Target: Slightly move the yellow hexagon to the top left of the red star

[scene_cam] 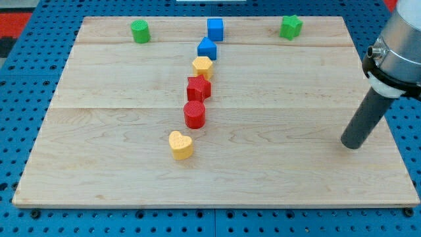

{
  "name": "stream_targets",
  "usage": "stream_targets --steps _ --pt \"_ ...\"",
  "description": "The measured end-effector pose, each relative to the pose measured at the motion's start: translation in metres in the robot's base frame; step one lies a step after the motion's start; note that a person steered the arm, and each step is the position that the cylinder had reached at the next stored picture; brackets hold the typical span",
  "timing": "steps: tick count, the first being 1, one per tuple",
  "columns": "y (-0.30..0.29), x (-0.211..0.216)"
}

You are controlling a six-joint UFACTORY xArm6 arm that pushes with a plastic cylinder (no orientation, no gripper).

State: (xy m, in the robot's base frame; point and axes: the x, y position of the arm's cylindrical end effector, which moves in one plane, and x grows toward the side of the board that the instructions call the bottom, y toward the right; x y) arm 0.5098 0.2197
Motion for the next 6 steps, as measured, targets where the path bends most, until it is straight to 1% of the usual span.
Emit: stream_targets --steps 2,3,4,5,6 --pt "-0.034 -0.087" --pt "-0.079 -0.147" --pt "-0.158 -0.166" --pt "-0.210 -0.164" --pt "-0.230 -0.163"
